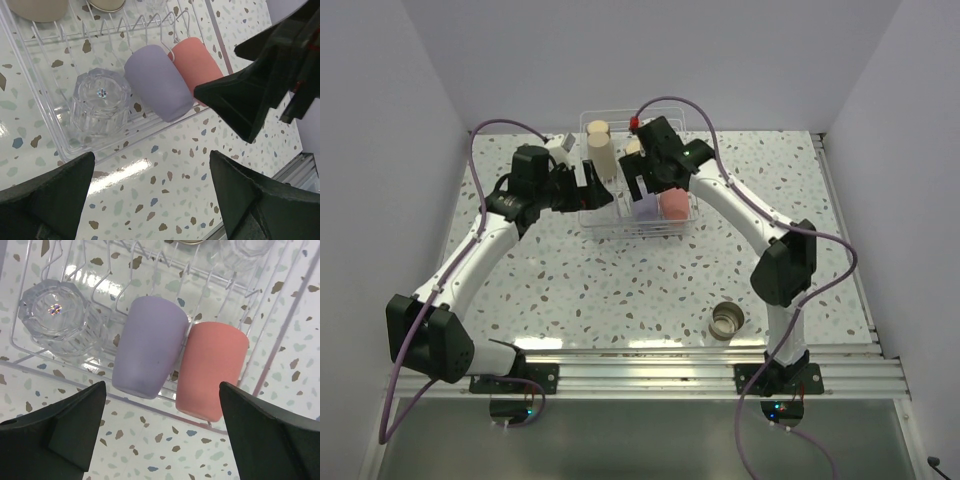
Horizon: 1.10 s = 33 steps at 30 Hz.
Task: Load the cups into the dish rack
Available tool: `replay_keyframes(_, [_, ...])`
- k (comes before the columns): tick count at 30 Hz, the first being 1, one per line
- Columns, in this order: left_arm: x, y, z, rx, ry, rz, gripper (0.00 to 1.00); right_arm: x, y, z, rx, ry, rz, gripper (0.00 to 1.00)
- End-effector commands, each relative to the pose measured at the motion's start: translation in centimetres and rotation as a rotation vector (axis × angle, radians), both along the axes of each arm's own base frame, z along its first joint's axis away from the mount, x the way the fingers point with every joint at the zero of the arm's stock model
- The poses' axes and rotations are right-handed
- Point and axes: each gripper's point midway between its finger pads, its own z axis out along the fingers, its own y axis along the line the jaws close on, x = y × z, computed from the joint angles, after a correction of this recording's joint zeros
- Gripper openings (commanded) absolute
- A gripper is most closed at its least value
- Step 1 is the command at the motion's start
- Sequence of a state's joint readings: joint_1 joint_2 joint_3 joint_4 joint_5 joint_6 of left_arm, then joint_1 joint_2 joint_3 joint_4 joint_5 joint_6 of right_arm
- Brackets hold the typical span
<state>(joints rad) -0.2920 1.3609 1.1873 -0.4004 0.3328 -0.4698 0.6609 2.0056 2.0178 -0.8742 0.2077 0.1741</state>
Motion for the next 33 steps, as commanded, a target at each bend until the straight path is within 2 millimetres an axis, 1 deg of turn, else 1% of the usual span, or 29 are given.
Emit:
replay_keyframes(1, [0.2,-0.3,3.1,-0.006,-0.111,-0.028,1.00,-0.6,-2.1,6.8,0.038,-0.128,-0.046,0.98])
replay_keyframes(2, [0.2,-0.5,3.2,0.004,-0.119,-0.041,1.00,-1.1,-3.0,8.3,0.053,-0.157,-0.071,0.98])
replay_keyframes(3, [-0.3,-1.5,3.2,0.016,-0.126,-0.078,1.00,-1.2,-3.9,7.9,0.050,-0.149,-0.093,0.98])
replay_keyframes(4, [-0.4,-2.2,3.9,0.036,-0.158,-0.116,1.00,-1.5,-4.6,8.4,0.064,-0.153,-0.111,0.98])
replay_keyframes(5, [-0.7,-3.1,4.2,0.046,-0.167,-0.146,1.00,-2.1,-5.5,9.7,0.112,-0.167,-0.142,0.98])
replay_keyframes(6, [-1.9,-5.2,3.7,0.056,-0.150,-0.219,1.00,-1.7,-7.0,10.3,0.137,-0.179,-0.188,0.98])
replay_keyframes(7, [-2.4,-6.6,4.6,0.063,-0.181,-0.268,1.00,-2.0,-8.1,9.7,0.143,-0.163,-0.217,0.98])
replay_keyframes(8, [-3.0,-7.9,4.6,0.065,-0.183,-0.312,1.00,-2.0,-9.0,10.0,0.175,-0.164,-0.261,0.98])
replay_keyframes(9, [-4.7,-10.4,4.0,0.065,-0.169,-0.397,1.00,-2.2,-11.3,10.6,0.198,-0.178,-0.314,0.98])
replay_keyframes(10, [-5.4,-11.7,4.2,0.065,-0.178,-0.437,1.00,-2.3,-12.4,10.8,0.210,-0.185,-0.343,0.98])
replay_keyframes(11, [-6.0,-12.8,3.9,0.068,-0.176,-0.474,1.00,-2.5,-13.4,11.1,0.221,-0.194,-0.372,0.98])
replay_keyframes(12, [-7.7,-14.9,2.5,0.081,-0.141,-0.548,1.00,-2.8,-15.3,11.6,0.216,-0.224,-0.418,0.98])
replay_keyframes(13, [-8.3,-15.9,2.3,0.088,-0.144,-0.594,1.00,-3.0,-16.1,11.9,0.213,-0.239,-0.438,0.98])
replay_keyframes(14, [-9.1,-16.9,1.7,0.095,-0.126,-0.642,1.00,-3.2,-16.8,12.0,0.203,-0.249,-0.447,0.98])
replay_keyframes(15, [-11.3,-18.6,-0.6,0.122,-0.056,-0.730,1.00,-3.7,-17.7,12.2,0.198,-0.257,-0.467,0.98])
replay_keyframes(16, [-12.0,-19.8,-0.4,0.136,-0.072,-0.783,1.00,-3.9,-18.2,12.2,0.194,-0.259,-0.476,0.98])
replay_keyframes(17, [-12.9,-20.6,-1.1,0.156,-0.054,-0.825,1.00,-4.2,-18.5,12.2,0.198,-0.258,-0.484,0.98])
replay_keyframes(18, [-14.6,-22.1,-2.7,0.207,-0.026,-0.893,1.00,-4.5,-18.9,11.5,0.194,-0.240,-0.490,0.98])
replay_keyframes(19, [-15.2,-22.6,-3.4,0.234,-0.015,-0.919,1.00,-4.8,-19.1,11.8,0.210,-0.245,-0.501,0.98])
replay_keyframes(20, [-15.3,-22.9,-4.3,0.281,-0.007,-0.922,0.99,-5.1,-19.3,11.7,0.212,-0.240,-0.506,0.98])
replay_keyframes(21, [-16.0,-23.4,-5.8,0.337,0.025,-0.951,0.98,-5.3,-19.5,11.4,0.211,-0.235,-0.514,0.98])
replay_keyframes(22, [-16.0,-23.4,-6.7,0.368,0.038,-0.947,0.98,-5.7,-19.7,11.6,0.224,-0.237,-0.519,0.98])
replay_keyframes(23, [-16.3,-23.5,-8.0,0.398,0.068,-0.960,0.97,-5.9,-19.9,11.6,0.226,-0.237,-0.525,0.98])
replay_keyframes(24, [-16.5,-23.8,-8.2,0.395,0.071,-0.977,0.97,-6.1,-19.9,11.3,0.223,-0.229,-0.525,0.98])
replay_keyframes(25, [-16.8,-24.0,-8.5,0.389,0.076,-0.994,0.97,-6.4,-20.1,11.5,0.229,-0.233,-0.530,0.98])
replay_keyframes(26, [-17.5,-24.5,-8.8,0.373,0.080,-1.023,0.97,-6.5,-20.3,11.4,0.225,-0.232,-0.532,0.98])
replay_keyframes(29, [-18.8,-25.2,-9.6,0.363,0.085,-1.080,0.97,-7.0,-20.7,11.2,0.214,-0.225,-0.536,0.98])
replay_keyframes(33, [-19.4,-25.7,-10.9,0.346,0.111,-1.111,0.96,-7.4,-21.1,10.9,0.203,-0.217,-0.540,0.98])
